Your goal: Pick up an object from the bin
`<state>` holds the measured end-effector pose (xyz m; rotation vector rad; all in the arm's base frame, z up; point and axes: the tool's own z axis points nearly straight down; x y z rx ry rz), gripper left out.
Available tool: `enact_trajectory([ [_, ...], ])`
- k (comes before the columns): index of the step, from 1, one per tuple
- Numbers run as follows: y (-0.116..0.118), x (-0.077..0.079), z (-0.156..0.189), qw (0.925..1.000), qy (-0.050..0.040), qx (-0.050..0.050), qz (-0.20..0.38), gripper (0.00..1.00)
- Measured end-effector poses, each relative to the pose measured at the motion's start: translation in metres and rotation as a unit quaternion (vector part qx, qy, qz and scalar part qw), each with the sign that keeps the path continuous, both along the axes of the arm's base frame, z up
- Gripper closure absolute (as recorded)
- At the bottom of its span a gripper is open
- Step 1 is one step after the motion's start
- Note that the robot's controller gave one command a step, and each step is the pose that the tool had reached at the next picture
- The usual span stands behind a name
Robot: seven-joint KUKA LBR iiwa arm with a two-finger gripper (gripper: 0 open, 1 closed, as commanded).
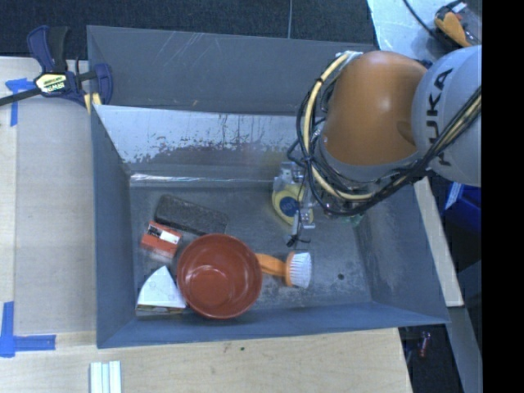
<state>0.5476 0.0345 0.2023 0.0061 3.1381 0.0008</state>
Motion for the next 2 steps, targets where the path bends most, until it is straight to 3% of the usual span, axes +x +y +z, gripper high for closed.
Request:
enact_trajectory([
  [1, 0.0, 0.0, 0.0, 1.0, 0.0, 0.0, 0.0, 0.0],
  [2, 0.014, 0.005, -0.057, 0.9996, -0.0012, 0.0, 0.028, 0.0],
])
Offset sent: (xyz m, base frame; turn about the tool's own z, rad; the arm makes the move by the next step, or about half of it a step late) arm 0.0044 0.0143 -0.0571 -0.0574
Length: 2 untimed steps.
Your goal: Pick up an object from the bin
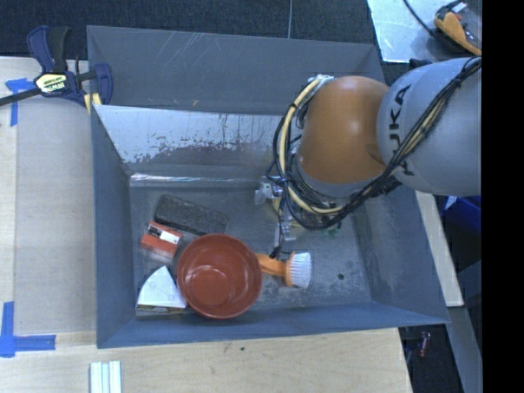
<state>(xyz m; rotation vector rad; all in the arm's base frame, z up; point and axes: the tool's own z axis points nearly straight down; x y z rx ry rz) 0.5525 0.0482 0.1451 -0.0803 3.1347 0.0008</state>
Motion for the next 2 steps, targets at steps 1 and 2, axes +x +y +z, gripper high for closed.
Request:
enact_trajectory([
  [1, 0.003, 0.043, 0.0, 0.9997, -0.0055, 0.0, -0.022, 0.0],
  [2, 0.047, 0.069, -0.05, 0.9984, -0.0033, 0.0, 0.056, 1.0],
])
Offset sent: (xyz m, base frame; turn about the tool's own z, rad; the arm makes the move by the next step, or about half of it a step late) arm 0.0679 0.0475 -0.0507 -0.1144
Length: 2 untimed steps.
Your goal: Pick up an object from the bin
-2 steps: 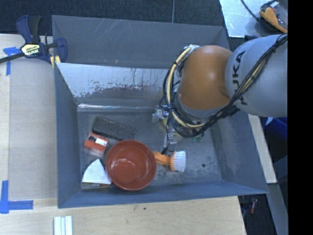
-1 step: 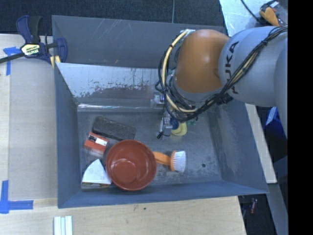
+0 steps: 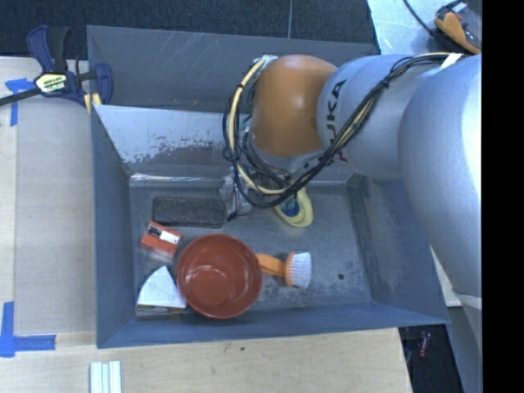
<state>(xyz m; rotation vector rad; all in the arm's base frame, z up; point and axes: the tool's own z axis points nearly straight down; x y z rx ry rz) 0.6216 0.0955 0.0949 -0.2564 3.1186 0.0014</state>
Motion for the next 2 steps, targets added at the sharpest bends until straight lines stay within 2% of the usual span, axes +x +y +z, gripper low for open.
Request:
enact_trajectory([
  [1, 0.0, 0.0, 0.0, 1.0, 0.0, 0.0, 0.0, 1.0],
  [2, -0.011, 0.0, 0.101, 0.9999, -0.0051, 0.001, -0.014, 1.0],
])
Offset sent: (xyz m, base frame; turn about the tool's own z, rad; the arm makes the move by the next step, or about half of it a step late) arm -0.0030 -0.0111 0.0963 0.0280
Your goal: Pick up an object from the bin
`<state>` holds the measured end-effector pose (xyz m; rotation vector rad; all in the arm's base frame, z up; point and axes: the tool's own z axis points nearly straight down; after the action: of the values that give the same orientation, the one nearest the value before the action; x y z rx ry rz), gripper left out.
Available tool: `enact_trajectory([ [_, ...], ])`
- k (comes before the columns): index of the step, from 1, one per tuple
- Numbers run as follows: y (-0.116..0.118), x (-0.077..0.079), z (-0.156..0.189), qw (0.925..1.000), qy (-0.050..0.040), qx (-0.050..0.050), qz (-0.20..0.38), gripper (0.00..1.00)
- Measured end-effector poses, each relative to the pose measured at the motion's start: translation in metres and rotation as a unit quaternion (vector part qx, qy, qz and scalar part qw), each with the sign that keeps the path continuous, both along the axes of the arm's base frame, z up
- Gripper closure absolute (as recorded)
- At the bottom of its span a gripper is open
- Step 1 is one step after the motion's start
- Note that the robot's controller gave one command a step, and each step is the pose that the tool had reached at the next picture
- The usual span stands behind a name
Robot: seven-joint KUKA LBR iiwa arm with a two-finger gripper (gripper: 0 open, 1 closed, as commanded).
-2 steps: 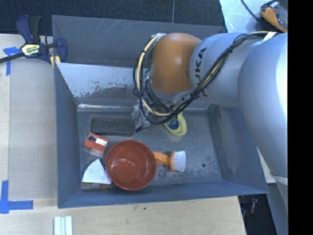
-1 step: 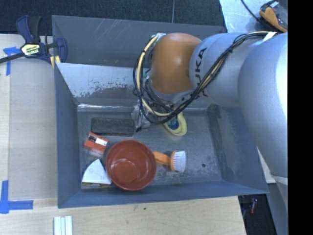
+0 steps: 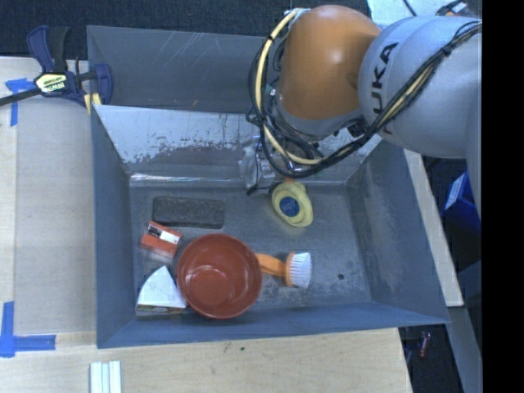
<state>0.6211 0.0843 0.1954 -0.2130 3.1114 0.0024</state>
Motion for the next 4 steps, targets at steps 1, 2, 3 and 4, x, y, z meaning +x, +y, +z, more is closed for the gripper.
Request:
enact_trajectory([
  [1, 0.022, -0.013, 0.039, 0.9988, 0.0059, -0.001, 0.049, 1.0],
  [2, 0.044, -0.026, -0.05, 0.9977, 0.0065, -0.001, 0.067, 0.0],
  [3, 0.044, -0.023, -0.046, 0.9978, 0.0022, -0.001, 0.067, 0.0],
  [4, 0.061, -0.012, -0.102, 0.9967, 0.0003, -0.001, 0.081, 0.0],
])
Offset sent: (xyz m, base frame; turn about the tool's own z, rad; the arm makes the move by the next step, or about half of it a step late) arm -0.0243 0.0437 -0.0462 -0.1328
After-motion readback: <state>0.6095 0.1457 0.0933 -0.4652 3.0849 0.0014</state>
